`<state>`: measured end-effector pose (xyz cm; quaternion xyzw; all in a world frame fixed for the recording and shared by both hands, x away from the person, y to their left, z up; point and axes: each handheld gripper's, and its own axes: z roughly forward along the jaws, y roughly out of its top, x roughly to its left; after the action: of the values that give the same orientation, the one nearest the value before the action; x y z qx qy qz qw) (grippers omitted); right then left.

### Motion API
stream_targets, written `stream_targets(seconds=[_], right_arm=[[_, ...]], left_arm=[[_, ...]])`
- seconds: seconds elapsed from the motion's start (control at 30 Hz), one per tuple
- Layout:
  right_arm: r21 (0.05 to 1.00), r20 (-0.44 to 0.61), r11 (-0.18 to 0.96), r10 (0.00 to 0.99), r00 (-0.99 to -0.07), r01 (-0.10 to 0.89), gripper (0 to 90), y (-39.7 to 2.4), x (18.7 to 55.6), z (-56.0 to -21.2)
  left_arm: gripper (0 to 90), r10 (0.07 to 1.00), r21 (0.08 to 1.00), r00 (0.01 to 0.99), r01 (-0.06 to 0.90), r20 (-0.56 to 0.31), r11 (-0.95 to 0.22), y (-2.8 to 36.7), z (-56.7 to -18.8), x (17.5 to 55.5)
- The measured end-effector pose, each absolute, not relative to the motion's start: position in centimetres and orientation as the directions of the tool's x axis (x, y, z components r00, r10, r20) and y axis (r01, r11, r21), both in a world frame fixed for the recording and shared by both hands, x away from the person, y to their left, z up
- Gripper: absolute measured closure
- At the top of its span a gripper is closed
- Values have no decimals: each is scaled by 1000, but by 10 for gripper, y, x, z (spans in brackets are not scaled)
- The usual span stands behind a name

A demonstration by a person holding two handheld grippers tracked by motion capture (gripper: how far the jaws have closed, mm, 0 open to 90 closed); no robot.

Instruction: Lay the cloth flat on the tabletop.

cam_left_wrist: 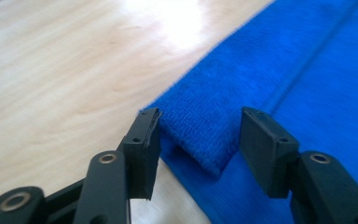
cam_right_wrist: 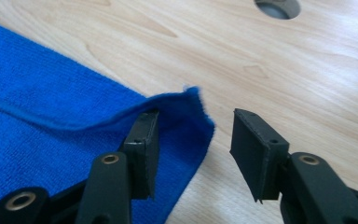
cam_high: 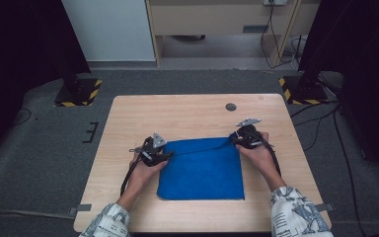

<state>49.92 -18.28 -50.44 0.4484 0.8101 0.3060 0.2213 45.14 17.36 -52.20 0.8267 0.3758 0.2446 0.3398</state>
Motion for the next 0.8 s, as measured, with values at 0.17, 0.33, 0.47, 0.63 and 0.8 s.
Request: stream_targets(seconds=[0.17, 0.33, 0.47, 0.63, 0.8], right_arm=[[705, -75, 399, 864, -499, 586, 478, -186, 497, -500], [720, -59, 393, 856, -513, 572, 460, -184, 488, -500], [722, -49, 393, 850, -525, 569, 436, -182, 485, -502], [726, -31, 369, 860, -509, 581, 411, -182, 495, -507], [737, 3, 311, 886, -463, 600, 413, -184, 509, -510]], left_arm=[[482, 821, 759, 543, 456, 175, -464, 169, -521, 470], [490, 855, 781, 491, 464, 166, -418, 170, -519, 493], [498, 864, 787, 479, 469, 153, -400, 172, -520, 506], [489, 879, 804, 458, 469, 133, -366, 173, -517, 519], [465, 894, 821, 436, 473, 98, -321, 176, -511, 525]])
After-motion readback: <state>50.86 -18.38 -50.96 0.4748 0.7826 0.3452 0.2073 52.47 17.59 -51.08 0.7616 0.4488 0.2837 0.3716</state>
